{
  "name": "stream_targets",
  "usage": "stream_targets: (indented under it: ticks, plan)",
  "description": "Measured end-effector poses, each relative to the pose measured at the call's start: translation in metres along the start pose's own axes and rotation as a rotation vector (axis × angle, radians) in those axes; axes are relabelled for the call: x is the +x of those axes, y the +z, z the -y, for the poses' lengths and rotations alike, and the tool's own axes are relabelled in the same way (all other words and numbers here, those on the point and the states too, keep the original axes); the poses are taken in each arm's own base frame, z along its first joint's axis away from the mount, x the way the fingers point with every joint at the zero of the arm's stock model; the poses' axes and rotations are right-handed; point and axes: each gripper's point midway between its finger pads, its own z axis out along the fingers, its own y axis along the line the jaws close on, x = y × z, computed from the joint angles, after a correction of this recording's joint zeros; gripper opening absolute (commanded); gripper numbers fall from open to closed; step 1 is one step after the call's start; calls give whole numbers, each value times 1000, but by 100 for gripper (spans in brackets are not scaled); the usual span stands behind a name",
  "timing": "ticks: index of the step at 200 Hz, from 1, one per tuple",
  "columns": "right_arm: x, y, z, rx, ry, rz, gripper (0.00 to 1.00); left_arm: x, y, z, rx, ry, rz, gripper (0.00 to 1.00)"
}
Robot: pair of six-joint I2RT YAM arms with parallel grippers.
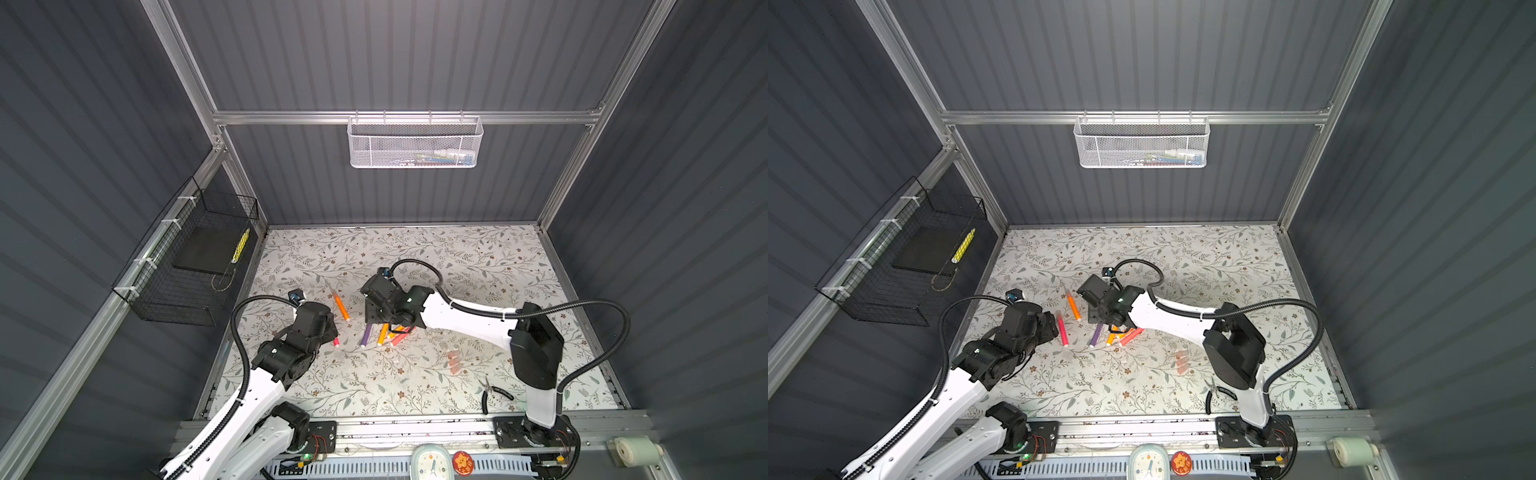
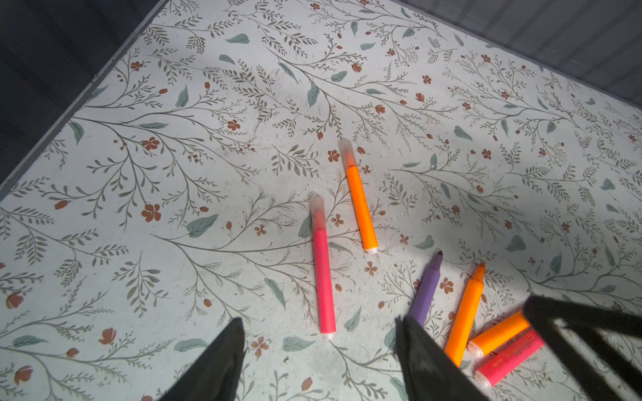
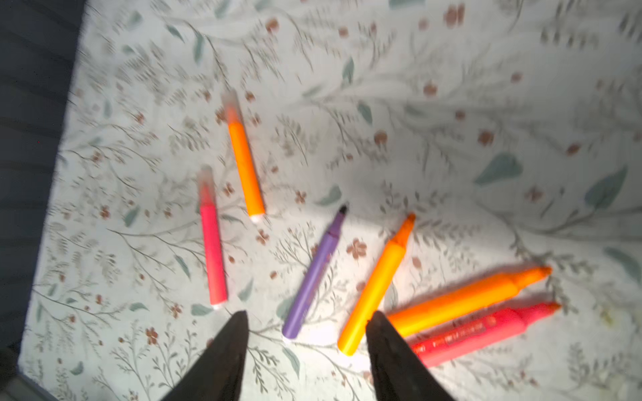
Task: Insert the pens into the pen caps
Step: 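Move the right gripper over the purple marker and lower around it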
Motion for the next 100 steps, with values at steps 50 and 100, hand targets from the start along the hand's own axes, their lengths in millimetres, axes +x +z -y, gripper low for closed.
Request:
stream_targets:
  ticks: [50, 100]
  plan:
    - [29, 25, 3, 67, -6, -160, 48, 0, -2, -1, 6, -4, 8, 71]
    - [25, 42, -9, 71, -15, -180, 48, 0, -2, -1, 7, -5, 9, 71]
